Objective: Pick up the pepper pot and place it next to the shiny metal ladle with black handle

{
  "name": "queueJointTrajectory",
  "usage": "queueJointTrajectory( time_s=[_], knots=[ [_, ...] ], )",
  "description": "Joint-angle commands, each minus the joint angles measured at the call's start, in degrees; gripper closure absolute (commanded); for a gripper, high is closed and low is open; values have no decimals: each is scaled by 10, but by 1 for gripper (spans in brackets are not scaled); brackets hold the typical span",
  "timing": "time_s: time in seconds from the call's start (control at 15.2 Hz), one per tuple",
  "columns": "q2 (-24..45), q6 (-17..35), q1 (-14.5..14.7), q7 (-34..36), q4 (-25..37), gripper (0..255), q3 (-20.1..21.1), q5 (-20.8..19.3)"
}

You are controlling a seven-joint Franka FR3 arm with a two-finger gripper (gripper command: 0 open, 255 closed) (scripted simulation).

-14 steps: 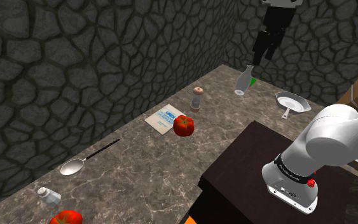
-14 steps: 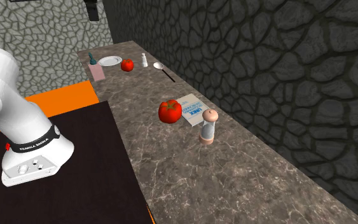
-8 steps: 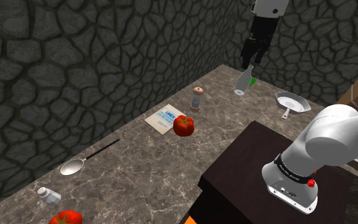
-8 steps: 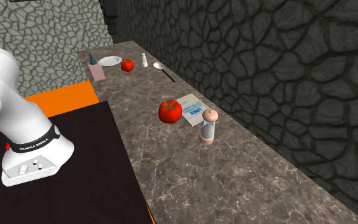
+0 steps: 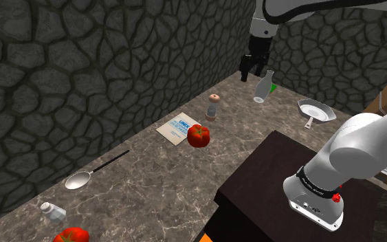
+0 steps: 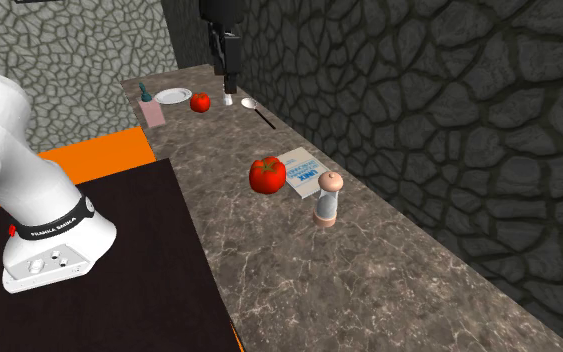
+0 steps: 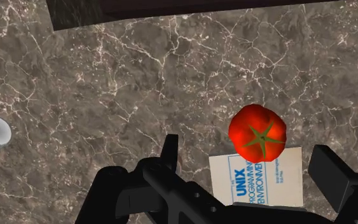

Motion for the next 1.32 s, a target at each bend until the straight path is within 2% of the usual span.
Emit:
queueJointTrajectory(
  time_s=[0.0,0.66,1.25],
  knots=[
    [37,33,-2,-2,6,0,-4,0],
    [242,155,-13,-21,90,0,-25,15],
    [438,210,-33,-40,230,0,-32,43]
  ],
)
